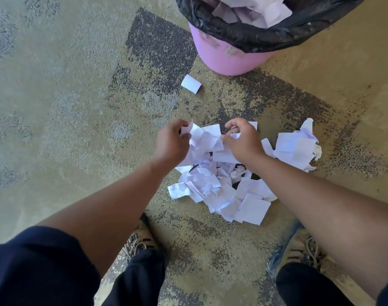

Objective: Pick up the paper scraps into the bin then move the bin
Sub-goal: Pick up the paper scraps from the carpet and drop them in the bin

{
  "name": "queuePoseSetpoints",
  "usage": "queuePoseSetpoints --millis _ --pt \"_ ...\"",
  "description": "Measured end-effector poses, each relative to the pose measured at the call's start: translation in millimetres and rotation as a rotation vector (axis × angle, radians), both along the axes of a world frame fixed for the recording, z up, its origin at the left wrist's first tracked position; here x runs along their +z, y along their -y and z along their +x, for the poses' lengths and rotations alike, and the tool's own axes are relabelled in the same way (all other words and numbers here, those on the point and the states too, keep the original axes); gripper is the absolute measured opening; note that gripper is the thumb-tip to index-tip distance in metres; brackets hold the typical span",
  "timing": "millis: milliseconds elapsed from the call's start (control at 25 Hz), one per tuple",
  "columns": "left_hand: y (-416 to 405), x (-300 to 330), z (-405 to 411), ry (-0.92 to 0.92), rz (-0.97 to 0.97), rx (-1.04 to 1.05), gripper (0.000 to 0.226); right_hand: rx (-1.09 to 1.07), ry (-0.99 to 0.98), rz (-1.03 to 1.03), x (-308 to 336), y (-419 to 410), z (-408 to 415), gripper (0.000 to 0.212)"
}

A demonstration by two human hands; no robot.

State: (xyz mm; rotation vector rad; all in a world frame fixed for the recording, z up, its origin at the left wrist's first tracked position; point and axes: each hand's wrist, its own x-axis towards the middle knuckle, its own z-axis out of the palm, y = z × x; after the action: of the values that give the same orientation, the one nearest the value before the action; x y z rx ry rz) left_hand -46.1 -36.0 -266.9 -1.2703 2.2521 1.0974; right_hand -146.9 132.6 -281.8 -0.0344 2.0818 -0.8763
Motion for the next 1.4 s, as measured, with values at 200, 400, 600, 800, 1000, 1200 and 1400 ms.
queuePoseSetpoints --millis 200,400,600,800,1000,1200,1400 --pt "10 11 13 0.082 0.351 0.155 0.018 0.084 -0.048 0.260 -2 -39 -5 0.036" --pt "-22 -6 20 0.241 0.188 0.036 0.022 0.107 0.115 0.333 -6 -45 16 0.058" --pt "-46 -14 8 0.080 0.282 0.295 0.023 -0.158 0.139 0.116 -6 -28 30 0.043" --pt "-40 -11 20 0.081 0.272 0.313 0.024 -0.134 0.073 0.030 3 -34 34 0.041" --pt "-26 29 30 0.009 0.425 0.545 0.048 -0.196 0.005 0.031 35 -52 33 0.040" --pt "-35 97 31 -0.238 0.952 0.698 0.043 -0.395 0.387 -0.309 96 -48 38 0.037" --pt "-45 140 5 -0.368 0.742 0.595 0.027 -0.519 0.468 -0.571 154 -40 30 0.026"
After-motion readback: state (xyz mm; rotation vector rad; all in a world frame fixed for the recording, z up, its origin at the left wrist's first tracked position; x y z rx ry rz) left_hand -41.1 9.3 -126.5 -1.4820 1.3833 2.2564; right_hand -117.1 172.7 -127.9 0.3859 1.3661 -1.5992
